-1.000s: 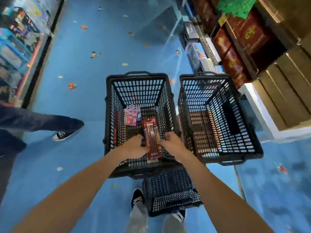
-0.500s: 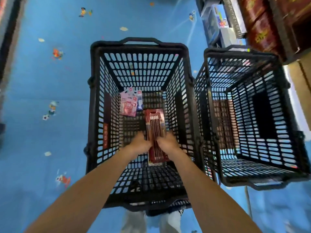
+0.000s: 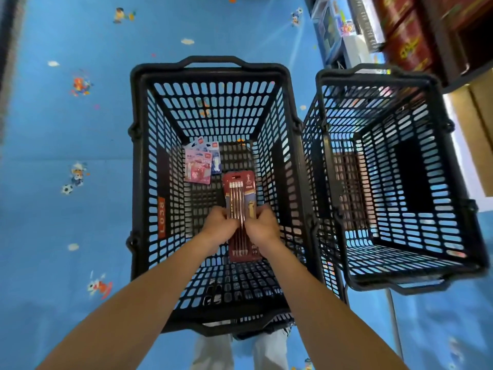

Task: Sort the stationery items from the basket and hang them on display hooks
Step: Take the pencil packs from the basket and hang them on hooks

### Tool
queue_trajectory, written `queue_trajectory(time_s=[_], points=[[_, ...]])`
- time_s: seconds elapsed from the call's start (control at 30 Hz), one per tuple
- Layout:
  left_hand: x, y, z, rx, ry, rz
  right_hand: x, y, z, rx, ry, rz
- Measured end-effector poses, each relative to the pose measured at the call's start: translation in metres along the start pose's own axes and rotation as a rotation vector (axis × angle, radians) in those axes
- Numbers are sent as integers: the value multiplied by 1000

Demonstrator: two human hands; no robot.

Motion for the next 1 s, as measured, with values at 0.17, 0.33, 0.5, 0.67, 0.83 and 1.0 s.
queue_trajectory(time_s=[0.17, 0.33, 0.5, 0.67, 0.83, 1.0], points=[[17, -7, 4, 132, -364, -20, -15, -16, 4, 71, 169, 139], [36, 2, 15, 81, -329, -53, -28, -13, 4, 86, -73, 269], [40, 14, 26, 84, -284, -106, -16, 0, -9, 44, -288, 79], [30, 25, 30, 139, -312, -37, -22, 14, -19, -36, -272, 65], [14, 33, 31, 224, -310, 34, -27, 23, -22, -48, -292, 34], [6, 30, 31, 261, -376, 45, -31, 21, -15, -9, -293, 51]])
Point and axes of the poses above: each hand's wrist, its own y-axis towards the middle knuckle, its own x-axis out of the back of the hand, z = x × y, the point moved 5 cm from there along y, towards the middle knuckle, and after that the axes turned 1 degree about -z, right-handed, at the moved point
